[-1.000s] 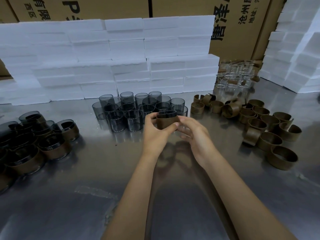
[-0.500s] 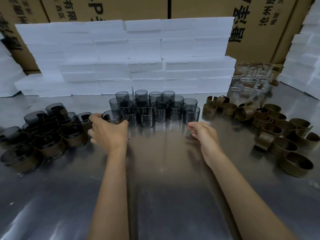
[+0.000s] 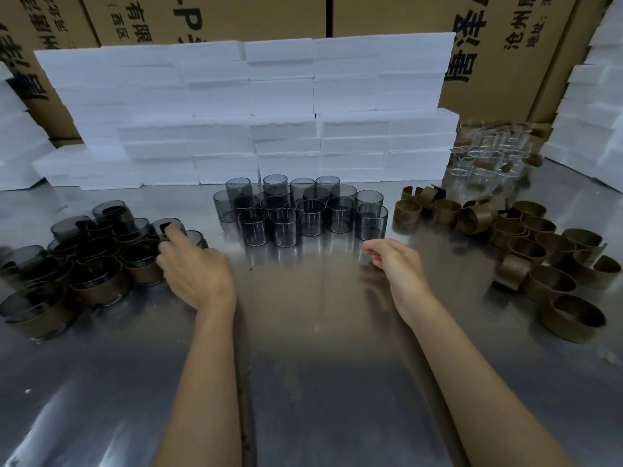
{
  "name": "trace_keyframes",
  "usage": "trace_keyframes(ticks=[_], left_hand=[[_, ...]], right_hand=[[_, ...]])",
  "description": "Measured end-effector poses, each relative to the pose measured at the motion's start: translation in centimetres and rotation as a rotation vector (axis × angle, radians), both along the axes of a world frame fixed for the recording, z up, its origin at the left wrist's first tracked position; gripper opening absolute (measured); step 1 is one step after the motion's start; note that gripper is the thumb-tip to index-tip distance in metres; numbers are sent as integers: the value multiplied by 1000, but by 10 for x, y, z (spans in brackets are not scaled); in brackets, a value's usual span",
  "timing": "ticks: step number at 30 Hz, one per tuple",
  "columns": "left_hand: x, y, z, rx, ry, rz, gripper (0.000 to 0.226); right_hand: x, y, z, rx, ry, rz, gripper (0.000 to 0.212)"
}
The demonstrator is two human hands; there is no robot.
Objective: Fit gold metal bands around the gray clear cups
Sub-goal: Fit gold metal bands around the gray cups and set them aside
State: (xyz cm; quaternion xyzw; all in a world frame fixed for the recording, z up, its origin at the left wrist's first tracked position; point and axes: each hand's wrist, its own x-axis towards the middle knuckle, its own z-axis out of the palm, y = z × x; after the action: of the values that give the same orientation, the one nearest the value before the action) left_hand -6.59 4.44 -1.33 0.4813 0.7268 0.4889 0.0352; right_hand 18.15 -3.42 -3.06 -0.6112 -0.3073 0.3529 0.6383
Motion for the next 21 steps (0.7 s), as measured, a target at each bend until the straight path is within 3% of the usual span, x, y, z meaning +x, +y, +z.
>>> trace_keyframes(ticks=[5, 11, 16, 21], left_hand=[[10, 2, -8, -53, -115, -165, 30], [0, 8, -13, -86, -181, -152, 45], [0, 14, -17, -142, -114, -150, 58], [22, 22, -20, -119, -82, -451, 63]], right_hand=[[1, 1, -3, 24, -15, 7, 27], [2, 3, -5, 27, -20, 7, 28], [2, 2, -5, 25, -23, 13, 28], [1, 4, -6, 16, -27, 10, 30]])
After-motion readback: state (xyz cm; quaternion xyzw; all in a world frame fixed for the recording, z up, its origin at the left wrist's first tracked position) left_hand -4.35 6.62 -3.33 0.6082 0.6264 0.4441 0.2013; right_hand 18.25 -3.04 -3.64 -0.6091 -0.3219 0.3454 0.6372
